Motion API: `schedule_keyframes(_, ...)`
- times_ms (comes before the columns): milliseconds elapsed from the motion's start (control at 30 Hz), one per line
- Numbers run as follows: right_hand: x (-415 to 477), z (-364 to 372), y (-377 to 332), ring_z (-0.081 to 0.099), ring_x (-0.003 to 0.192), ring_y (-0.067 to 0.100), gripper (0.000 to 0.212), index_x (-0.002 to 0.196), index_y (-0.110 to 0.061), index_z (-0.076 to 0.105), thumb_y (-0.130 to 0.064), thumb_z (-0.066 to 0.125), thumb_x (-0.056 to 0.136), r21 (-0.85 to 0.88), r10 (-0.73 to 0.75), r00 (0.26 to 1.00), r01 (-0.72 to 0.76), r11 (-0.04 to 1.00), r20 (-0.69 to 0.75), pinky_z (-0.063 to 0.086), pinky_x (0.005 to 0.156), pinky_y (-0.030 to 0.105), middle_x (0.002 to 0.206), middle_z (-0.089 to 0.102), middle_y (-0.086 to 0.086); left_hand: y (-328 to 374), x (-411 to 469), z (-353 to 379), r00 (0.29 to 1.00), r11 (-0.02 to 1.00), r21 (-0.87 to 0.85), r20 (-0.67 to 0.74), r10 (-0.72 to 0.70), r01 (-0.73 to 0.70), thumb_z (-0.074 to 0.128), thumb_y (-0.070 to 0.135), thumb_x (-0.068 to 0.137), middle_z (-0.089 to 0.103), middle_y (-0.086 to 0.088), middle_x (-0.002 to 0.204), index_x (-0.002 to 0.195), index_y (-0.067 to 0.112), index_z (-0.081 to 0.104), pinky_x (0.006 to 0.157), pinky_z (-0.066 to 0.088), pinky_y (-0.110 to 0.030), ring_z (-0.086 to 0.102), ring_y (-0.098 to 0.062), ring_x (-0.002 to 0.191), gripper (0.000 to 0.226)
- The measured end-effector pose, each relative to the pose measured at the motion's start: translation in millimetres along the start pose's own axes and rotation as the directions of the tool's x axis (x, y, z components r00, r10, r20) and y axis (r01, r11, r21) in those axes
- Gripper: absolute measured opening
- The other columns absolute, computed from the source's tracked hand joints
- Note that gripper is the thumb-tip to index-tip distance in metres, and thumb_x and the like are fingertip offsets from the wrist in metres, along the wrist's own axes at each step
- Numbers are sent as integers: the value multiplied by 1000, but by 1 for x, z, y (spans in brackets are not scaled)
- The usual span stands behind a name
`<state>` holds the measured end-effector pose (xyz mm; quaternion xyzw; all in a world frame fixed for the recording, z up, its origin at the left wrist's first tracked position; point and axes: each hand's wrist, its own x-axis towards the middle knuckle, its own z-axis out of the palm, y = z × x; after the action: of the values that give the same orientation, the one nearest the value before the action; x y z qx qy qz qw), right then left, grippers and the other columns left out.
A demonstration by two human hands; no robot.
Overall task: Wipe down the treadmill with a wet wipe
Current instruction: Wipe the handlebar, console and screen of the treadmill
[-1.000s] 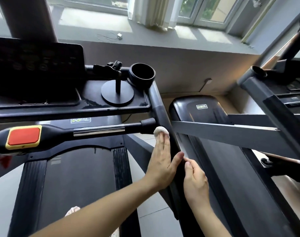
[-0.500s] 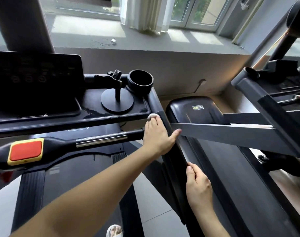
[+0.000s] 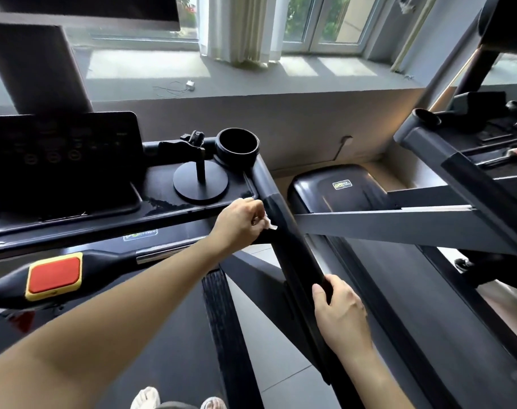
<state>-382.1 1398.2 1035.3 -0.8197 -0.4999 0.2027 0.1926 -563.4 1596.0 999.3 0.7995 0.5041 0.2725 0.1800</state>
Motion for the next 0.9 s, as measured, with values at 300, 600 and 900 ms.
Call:
schedule_keyframes(300, -10, 16, -6, 59, 117, 24, 43, 140, -12, 54, -32, 51, 103, -7, 39, 996, -40, 999, -84, 46, 98, 38, 126, 63, 3, -14, -11, 0, 969, 951, 194, 0, 246, -242, 41, 33, 95, 59, -10, 82, 86, 9, 60, 73, 48, -46, 56, -32, 77, 32)
schedule_keyframes(600, -54, 43, -22, 60, 121, 19, 33, 123, -7, 67, -18, 48, 99, 113, 75, 874, -24, 993, -480, 45, 108, 31, 127, 66, 4, 14, -79, 22, 961, 923, -329, 118, 250, -199, 70, 16, 92, 60, 13, 78, 85, 18, 62, 68, 45, -28, 55, -8, 72, 10)
schedule_keyframes(900, -168, 120, 17, 66, 99, 5, 20, 101, -28, 69, -12, 57, 100, 527, 614, 736, -414, 742, -286, 54, 83, 26, 103, 71, -16, 45, -123, 72, 910, 613, -688, 392, -136, 388, 63, 1, 92, 72, 2, 79, 84, 10, 64, 73, 49, -17, 66, -7, 75, 12)
